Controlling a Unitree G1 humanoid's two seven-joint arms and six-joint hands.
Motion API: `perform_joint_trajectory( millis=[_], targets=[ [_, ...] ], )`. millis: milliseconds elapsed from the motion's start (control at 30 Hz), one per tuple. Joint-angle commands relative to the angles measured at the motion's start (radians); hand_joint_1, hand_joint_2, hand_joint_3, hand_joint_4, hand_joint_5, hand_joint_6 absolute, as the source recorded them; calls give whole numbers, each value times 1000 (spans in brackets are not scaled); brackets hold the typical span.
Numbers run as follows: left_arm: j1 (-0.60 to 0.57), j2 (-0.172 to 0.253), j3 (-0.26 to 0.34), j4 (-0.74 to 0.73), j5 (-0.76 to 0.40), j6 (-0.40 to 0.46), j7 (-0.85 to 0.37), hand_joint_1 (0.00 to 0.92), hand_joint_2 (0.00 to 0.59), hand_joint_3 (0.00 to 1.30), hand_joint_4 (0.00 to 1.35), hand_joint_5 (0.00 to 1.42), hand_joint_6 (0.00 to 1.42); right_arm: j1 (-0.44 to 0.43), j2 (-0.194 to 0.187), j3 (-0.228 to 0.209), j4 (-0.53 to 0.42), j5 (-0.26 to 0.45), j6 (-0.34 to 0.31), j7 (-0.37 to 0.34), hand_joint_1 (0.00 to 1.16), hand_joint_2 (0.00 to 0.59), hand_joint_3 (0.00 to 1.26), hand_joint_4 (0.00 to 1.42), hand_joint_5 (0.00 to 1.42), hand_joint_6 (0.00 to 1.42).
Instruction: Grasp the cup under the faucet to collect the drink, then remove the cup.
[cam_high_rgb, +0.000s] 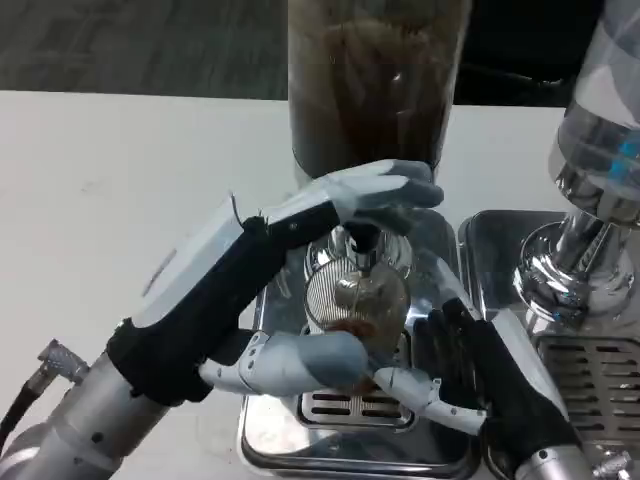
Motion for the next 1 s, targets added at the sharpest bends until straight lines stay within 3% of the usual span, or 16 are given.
perform_joint_trajectory(
  millis=[33,267,400,600,833,1000],
  targets=[
    [13,-9,59,-41,13,8,40,0,116,277,135,312,229,6,4,-5,5,-3,-21,-18,635,213,0,0,0,0],
    [7,-25,168,-92,-27,34,100,0,126,235,81,255,191,13,-1,-6,-6,1,-25,-11,638,212,0,0,0,0],
    [26,-26,201,-108,-53,43,106,0,123,229,79,244,188,16,-5,-6,-13,2,-27,-7,639,212,0,0,0,0],
    [121,-44,278,-79,-70,26,129,0,127,236,103,271,198,19,-5,-5,-25,10,-28,-3,639,212,0,0,0,0],
    [220,-30,341,47,28,34,147,0,128,231,95,257,191,20,-1,0,-36,24,-24,6,639,212,0,0,0,0],
    [252,-21,324,193,141,42,171,0,129,175,17,170,86,-2,8,4,-19,28,-28,11,639,212,0,0,0,0]
  ],
)
